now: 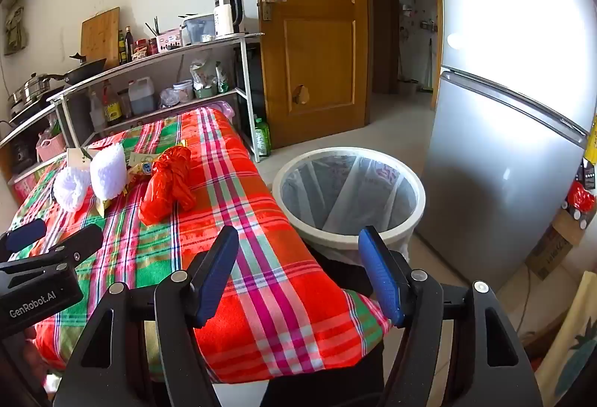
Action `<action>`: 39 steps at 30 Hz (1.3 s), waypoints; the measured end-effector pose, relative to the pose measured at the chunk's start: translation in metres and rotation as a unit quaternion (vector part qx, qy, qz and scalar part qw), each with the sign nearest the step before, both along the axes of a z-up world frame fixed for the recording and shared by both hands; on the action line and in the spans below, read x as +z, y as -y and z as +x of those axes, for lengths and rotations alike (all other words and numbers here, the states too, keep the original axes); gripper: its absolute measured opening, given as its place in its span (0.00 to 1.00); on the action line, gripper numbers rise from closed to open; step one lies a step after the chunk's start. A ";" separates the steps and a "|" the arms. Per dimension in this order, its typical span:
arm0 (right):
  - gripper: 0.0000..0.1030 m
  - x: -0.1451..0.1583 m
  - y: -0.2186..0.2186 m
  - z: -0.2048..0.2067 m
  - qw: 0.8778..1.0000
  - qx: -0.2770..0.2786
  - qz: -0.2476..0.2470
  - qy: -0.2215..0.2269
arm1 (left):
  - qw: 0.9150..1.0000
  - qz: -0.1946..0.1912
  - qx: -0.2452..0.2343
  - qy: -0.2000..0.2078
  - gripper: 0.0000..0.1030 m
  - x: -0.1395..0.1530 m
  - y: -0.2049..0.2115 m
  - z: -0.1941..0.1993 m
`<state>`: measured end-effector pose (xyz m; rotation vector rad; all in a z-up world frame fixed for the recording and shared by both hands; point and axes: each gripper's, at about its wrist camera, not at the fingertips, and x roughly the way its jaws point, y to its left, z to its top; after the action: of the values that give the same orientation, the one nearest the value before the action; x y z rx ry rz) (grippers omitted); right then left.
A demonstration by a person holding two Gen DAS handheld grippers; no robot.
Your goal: Collect trash
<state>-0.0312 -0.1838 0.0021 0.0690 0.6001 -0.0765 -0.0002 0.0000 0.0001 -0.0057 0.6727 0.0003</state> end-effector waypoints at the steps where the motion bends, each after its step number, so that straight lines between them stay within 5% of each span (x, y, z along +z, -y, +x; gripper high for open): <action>1: 0.65 0.000 0.000 0.000 1.000 0.000 0.001 0.001 | 1.000 -0.001 0.000 -0.001 0.96 0.000 0.000 0.000; 39: 0.65 0.002 0.001 -0.003 1.000 -0.005 -0.004 0.010 | 1.000 0.000 0.004 0.000 0.96 0.001 -0.001 -0.004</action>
<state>-0.0338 -0.1847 0.0044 0.0656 0.5791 -0.0878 -0.0046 0.0011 0.0009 -0.0081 0.6736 0.0087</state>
